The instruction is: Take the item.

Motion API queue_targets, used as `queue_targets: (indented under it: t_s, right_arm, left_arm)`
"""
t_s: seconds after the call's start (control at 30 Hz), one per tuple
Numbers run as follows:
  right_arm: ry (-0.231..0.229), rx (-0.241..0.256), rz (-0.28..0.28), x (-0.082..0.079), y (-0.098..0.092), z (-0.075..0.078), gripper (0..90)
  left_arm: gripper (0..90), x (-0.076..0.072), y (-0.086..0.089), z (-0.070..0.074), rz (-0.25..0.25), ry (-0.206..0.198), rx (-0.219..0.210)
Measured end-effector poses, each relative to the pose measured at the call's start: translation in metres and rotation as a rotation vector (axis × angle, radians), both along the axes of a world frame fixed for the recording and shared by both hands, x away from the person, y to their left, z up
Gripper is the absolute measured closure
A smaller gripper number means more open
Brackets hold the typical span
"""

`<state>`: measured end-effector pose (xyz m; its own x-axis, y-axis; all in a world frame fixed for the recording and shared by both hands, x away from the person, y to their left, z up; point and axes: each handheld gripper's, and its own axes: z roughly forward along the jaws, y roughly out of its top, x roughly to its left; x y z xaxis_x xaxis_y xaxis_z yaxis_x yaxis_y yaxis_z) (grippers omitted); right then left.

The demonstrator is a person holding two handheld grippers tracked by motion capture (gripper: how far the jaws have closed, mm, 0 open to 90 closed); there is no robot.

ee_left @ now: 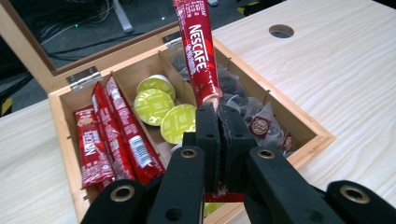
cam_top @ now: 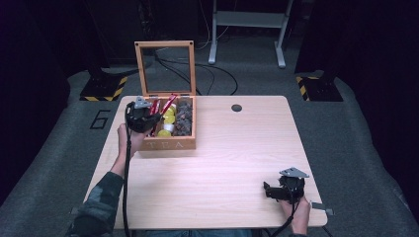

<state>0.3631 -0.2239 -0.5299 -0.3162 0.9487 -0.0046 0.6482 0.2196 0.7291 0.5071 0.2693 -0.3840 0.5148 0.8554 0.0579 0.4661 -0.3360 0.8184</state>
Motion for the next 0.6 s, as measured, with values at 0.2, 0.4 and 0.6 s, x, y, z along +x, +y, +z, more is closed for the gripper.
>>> queue_targets:
  t_s: [0.2,0.4,0.6]
  right_arm:
    - [0.000,0.000,-0.001,0.000,0.000,0.000,3.9]
    - [0.001,0.000,-0.001,0.000,0.000,0.000,4.0]
    - [0.001,0.001,-0.001,0.000,0.000,0.000,3.9]
  left_arm:
    - [87.2,-0.002,-0.008,0.001,-0.017,-0.005,0.003]
    - [87.1,-0.004,-0.018,0.002,-0.038,-0.009,0.004]
    - [87.1,-0.005,-0.030,0.003,-0.060,-0.014,0.005]
